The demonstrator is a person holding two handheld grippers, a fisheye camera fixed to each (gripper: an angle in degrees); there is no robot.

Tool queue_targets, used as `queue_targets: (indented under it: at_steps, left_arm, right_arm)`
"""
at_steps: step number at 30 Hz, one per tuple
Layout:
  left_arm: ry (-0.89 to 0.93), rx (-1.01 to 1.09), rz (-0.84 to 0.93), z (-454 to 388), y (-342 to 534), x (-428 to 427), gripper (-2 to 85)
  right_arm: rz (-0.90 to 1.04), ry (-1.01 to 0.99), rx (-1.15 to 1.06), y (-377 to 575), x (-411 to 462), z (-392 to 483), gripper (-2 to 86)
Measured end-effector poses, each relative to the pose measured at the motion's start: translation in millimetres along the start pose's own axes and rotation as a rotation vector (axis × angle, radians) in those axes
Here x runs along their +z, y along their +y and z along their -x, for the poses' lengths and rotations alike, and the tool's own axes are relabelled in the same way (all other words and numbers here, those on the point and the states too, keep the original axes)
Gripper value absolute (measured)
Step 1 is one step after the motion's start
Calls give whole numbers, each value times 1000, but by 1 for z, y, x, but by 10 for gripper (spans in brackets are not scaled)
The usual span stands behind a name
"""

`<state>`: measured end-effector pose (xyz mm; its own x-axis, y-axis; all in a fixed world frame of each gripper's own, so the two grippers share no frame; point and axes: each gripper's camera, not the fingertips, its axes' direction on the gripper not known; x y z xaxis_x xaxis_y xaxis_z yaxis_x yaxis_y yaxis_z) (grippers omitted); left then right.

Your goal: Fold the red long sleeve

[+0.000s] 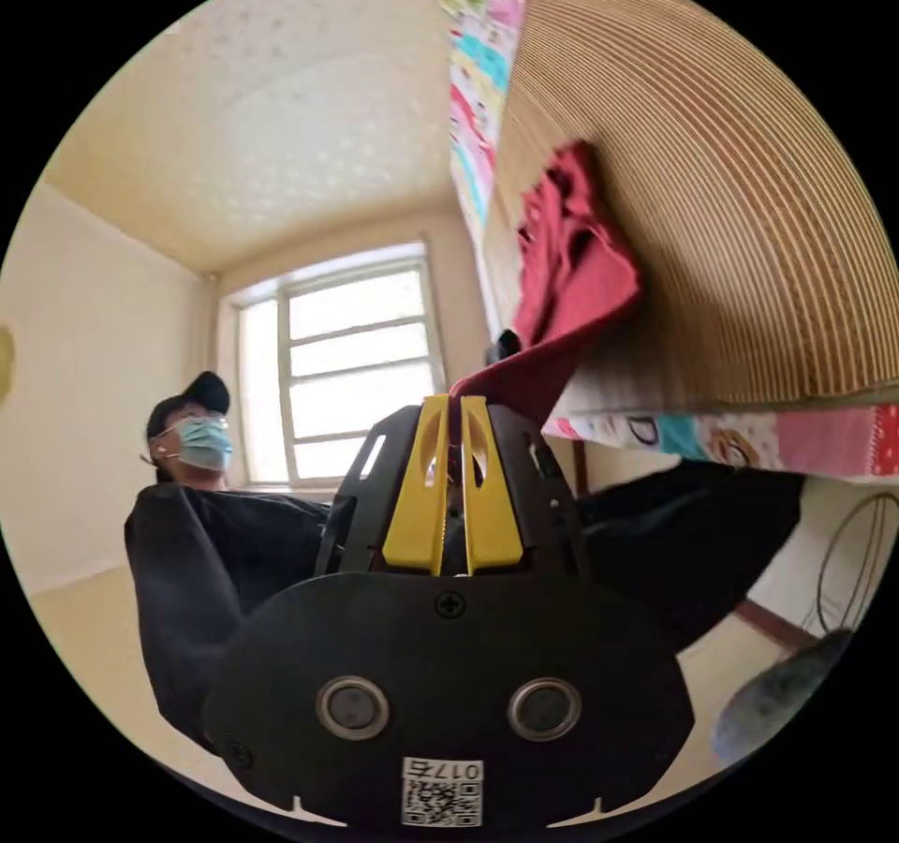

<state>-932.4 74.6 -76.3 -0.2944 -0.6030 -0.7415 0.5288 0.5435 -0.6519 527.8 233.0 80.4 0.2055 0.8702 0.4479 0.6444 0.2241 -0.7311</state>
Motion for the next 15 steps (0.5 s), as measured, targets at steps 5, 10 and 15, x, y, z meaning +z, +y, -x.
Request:
queue_targets:
  at_steps: [5, 10, 15]
  left_arm:
    - [28, 36, -200, -18, -91, -22, 40]
    - [-127, -86, -298, 29, -239, -30, 79]
    - [-398, -126, -462, 31, -278, -70, 115]
  right_arm:
    - [0, 21, -99, -95, 52, 13, 29]
    - [-51, 136, 97, -218, 119, -48, 33]
    - [38, 526, 43, -249, 197, -30, 23]
